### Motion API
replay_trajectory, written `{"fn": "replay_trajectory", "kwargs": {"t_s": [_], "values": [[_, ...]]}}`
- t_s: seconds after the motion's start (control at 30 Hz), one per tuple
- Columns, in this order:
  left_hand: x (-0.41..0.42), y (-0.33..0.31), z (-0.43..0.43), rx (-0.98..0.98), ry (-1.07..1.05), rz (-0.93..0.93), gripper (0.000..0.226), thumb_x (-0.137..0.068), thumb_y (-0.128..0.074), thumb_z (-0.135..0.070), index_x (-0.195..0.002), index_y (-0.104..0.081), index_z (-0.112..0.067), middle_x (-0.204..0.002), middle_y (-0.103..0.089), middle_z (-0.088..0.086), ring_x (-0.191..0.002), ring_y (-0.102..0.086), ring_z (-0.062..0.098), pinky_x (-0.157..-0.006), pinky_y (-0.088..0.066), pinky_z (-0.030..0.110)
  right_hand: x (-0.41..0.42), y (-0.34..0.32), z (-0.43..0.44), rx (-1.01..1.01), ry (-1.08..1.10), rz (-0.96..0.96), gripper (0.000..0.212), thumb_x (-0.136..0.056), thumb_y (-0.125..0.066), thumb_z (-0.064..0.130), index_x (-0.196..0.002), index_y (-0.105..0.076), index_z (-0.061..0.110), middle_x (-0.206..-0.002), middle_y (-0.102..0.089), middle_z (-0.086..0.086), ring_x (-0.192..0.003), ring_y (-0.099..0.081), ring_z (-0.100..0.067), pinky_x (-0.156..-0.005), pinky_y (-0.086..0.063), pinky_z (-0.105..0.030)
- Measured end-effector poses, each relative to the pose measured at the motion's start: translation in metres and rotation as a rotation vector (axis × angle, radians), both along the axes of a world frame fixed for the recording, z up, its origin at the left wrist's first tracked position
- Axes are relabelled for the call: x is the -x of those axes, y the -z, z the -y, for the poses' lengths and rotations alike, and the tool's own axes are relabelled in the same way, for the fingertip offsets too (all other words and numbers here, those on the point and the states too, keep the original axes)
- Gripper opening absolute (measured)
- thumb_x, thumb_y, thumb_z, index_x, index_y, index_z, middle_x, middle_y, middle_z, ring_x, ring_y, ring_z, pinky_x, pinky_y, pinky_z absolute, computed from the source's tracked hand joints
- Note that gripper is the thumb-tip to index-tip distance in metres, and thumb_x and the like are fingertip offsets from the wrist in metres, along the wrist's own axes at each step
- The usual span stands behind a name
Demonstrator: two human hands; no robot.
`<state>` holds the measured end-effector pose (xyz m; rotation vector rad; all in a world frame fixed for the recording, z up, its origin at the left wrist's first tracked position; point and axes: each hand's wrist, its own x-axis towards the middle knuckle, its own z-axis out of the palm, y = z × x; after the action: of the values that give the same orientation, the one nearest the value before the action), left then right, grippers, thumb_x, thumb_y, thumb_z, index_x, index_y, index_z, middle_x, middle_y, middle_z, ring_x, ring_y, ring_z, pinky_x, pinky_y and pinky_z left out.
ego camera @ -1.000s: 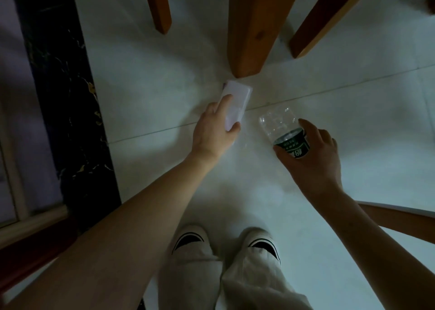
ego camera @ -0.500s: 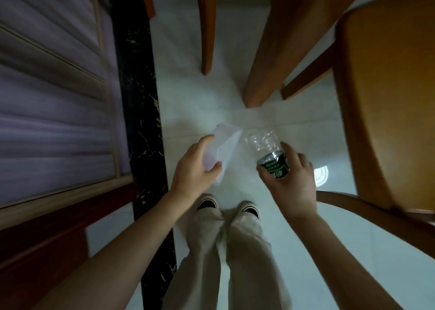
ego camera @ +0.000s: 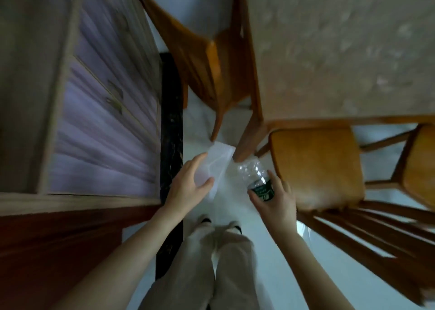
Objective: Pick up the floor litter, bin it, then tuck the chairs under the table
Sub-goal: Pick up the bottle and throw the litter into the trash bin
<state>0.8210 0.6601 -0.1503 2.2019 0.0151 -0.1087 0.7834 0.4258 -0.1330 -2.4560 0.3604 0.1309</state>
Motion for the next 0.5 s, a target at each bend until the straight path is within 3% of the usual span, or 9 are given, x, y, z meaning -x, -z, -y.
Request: {"fn": "replay_trajectory", "kwargs": {"t_s": [0.1,0.27,0.4,0.5], "values": [[0.008,-0.062,-0.009,0.091,-0.050,0.027,0.064,-0.084,-0.072,-0.026,-0.141,-0.043,-0.024,-0.139,-0.049,-0.010,-0.125,-0.047,0.006,-0.100,-0.046,0.036,0.007,-0.046,-0.005,0.002,-0.001,0.057,0.073,-0.076,-0.077,0.046,-0.139,-0.047,0.023,-0.119,-0.058,-0.001,-0.110,-0.050,-0.022,-0.088,-0.051,-0.040],[0.021,-0.134,-0.027,0.214,-0.134,0.061,0.058,-0.084,-0.071,-0.029,-0.133,-0.043,-0.042,-0.126,-0.054,-0.014,-0.111,-0.055,0.007,-0.089,-0.054,0.039,0.001,-0.108,-0.014,-0.030,-0.069,0.182,0.074,-0.077,-0.074,0.051,-0.141,-0.043,0.029,-0.120,-0.055,0.006,-0.108,-0.048,-0.014,-0.087,-0.048,-0.032],[0.039,-0.159,-0.039,0.237,-0.152,0.112,0.057,-0.083,-0.070,-0.033,-0.128,-0.041,-0.054,-0.124,-0.056,-0.018,-0.109,-0.057,0.004,-0.087,-0.054,0.035,-0.016,-0.141,-0.028,-0.061,-0.188,0.274,0.072,-0.078,-0.075,0.047,-0.141,-0.045,0.027,-0.122,-0.055,0.006,-0.112,-0.048,-0.015,-0.089,-0.047,-0.031],[0.059,-0.156,-0.042,0.198,-0.213,0.128,0.058,-0.085,-0.071,-0.030,-0.131,-0.042,-0.048,-0.128,-0.053,-0.022,-0.118,-0.052,0.003,-0.093,-0.050,0.027,-0.024,-0.151,-0.039,-0.092,-0.293,0.313,0.073,-0.078,-0.074,0.046,-0.141,-0.046,0.025,-0.122,-0.056,0.003,-0.114,-0.048,-0.017,-0.091,-0.048,-0.034]]}}
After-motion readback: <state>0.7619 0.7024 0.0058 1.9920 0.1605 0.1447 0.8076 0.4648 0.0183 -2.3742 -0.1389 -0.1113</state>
